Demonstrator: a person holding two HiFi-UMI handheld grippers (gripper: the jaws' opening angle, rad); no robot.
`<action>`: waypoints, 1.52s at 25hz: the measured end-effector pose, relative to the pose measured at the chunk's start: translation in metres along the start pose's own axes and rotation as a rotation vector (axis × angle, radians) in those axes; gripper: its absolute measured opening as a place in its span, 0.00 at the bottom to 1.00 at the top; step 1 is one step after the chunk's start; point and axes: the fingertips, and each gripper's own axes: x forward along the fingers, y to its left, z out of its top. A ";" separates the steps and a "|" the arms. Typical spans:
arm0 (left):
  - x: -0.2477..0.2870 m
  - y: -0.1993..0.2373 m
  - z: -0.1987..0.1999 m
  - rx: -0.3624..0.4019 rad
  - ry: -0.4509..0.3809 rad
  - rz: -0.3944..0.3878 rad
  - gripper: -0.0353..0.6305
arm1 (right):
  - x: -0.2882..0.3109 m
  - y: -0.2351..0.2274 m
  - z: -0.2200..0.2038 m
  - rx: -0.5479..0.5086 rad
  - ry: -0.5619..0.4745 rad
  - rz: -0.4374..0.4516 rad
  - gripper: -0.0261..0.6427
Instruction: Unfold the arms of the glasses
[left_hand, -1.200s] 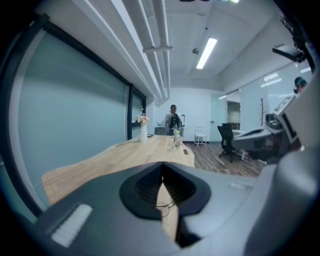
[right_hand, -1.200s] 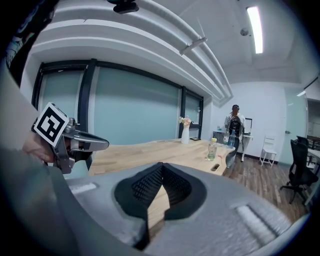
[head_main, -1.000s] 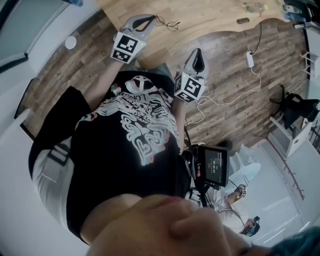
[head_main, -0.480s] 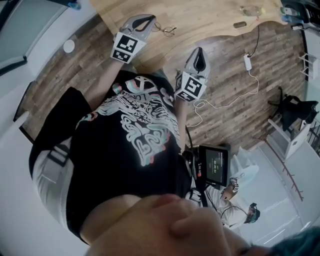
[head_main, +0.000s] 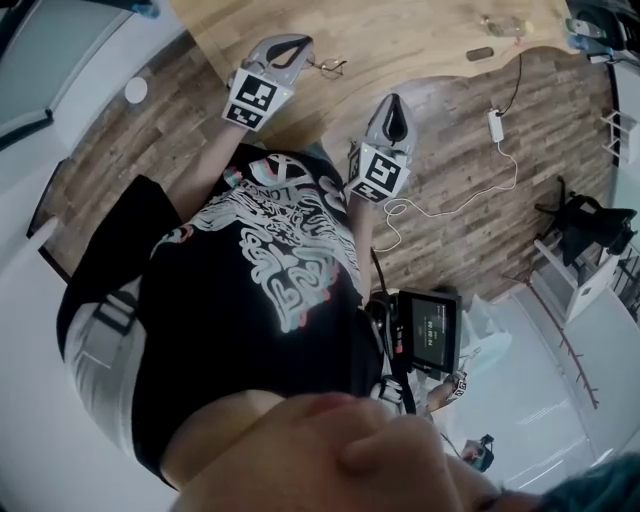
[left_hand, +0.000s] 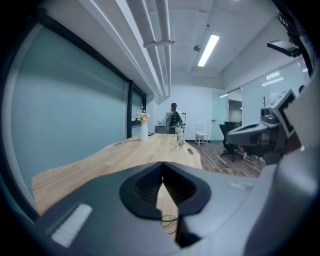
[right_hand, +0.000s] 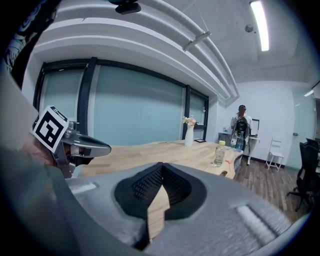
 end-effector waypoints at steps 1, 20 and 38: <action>0.003 0.000 -0.002 0.001 0.006 -0.005 0.04 | 0.004 -0.001 -0.003 0.005 0.008 0.001 0.04; 0.048 -0.022 -0.069 0.103 0.164 -0.074 0.04 | 0.060 0.014 -0.079 0.017 0.163 0.144 0.04; 0.059 -0.055 -0.126 0.177 0.309 -0.196 0.04 | 0.088 0.054 -0.130 -0.064 0.284 0.313 0.04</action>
